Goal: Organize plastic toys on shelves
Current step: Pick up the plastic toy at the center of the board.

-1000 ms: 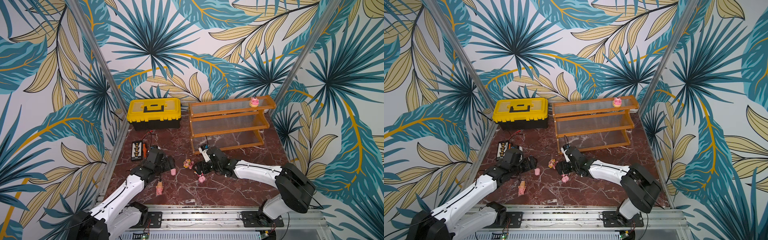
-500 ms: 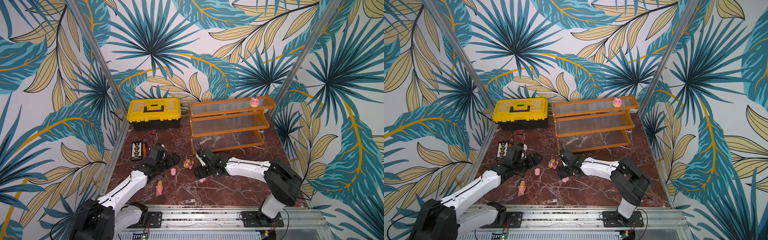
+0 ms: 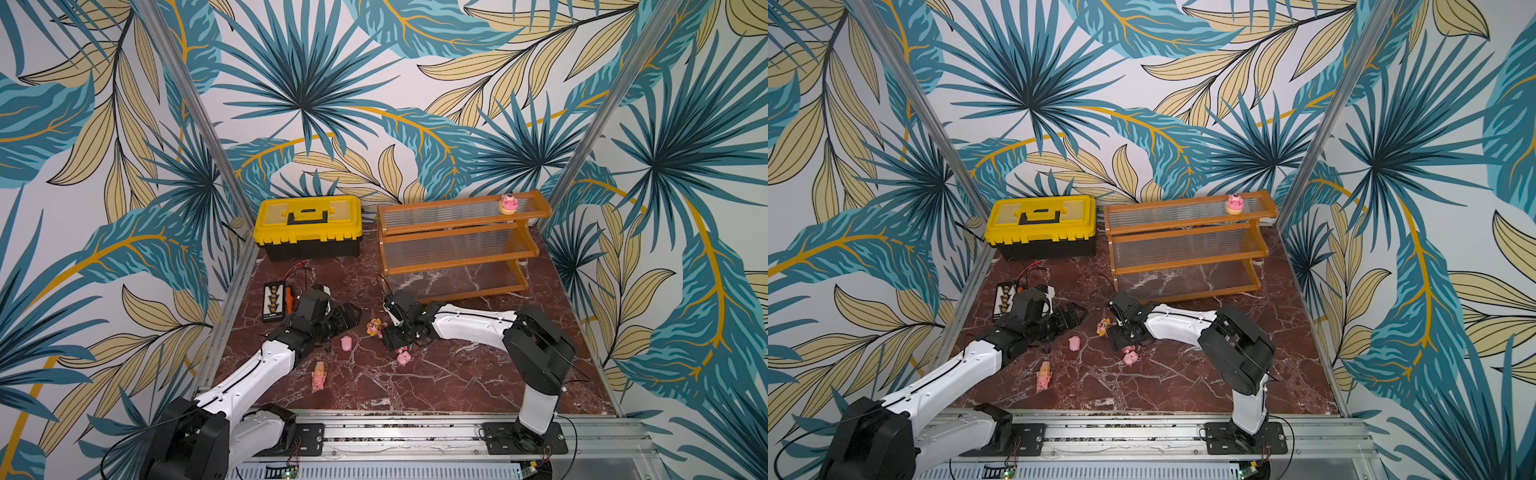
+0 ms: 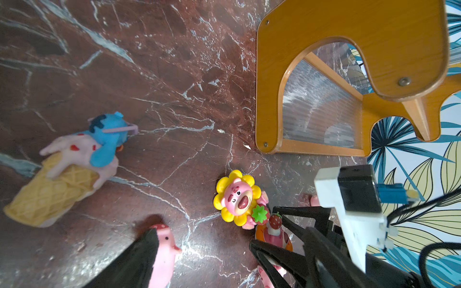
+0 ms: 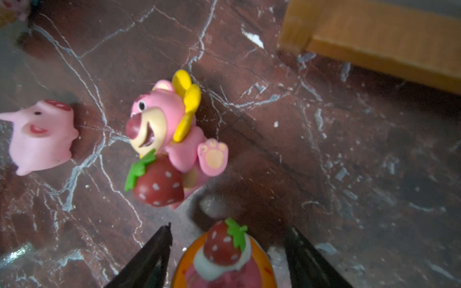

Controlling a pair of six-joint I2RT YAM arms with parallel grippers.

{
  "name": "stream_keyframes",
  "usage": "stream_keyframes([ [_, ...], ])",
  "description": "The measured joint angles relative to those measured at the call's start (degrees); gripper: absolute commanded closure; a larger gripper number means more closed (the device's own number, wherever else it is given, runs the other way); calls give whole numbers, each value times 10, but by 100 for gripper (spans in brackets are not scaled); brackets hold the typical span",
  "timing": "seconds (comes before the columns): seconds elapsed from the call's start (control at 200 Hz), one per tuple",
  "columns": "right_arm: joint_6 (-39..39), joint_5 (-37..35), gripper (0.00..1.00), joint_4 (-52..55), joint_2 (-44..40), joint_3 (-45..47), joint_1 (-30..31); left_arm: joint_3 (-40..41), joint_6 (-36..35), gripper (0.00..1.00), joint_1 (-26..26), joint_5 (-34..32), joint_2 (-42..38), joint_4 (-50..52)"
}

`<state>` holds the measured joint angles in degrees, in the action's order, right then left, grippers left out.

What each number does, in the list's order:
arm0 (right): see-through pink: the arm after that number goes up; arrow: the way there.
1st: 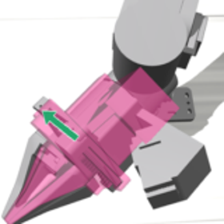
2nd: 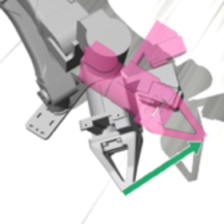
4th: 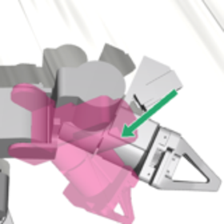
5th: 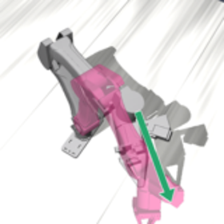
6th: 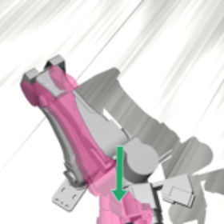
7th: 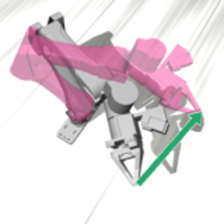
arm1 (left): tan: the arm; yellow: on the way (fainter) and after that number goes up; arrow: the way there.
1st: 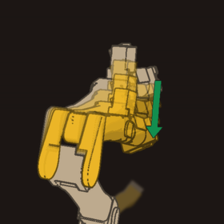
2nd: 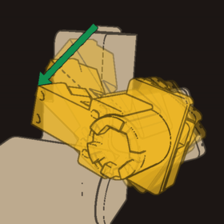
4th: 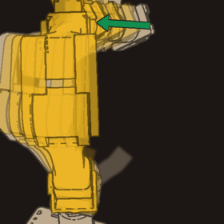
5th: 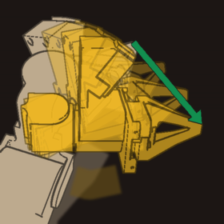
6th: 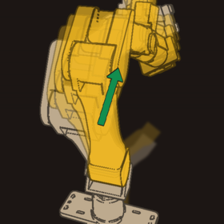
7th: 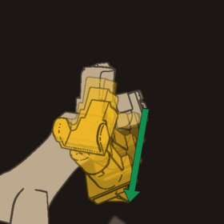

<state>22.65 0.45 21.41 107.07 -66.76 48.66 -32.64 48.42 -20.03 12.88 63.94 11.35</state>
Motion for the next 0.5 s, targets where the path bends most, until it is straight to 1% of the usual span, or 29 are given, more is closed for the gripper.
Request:
stream_keyframes([
  [0.295,-7,-7,30,12,-1,4,3,0,0,6,0,-1,-14,-3],
  [0.345,-8,-9,33,12,-1,5,5,0,0,6,0,-2,-14,-4],
  [0.441,-11,-8,43,12,-1,5,5,0,0,6,0,0,-14,-8],
  [0.501,-15,-7,44,10,-2,8,5,0,0,6,0,0,-14,-10],
])
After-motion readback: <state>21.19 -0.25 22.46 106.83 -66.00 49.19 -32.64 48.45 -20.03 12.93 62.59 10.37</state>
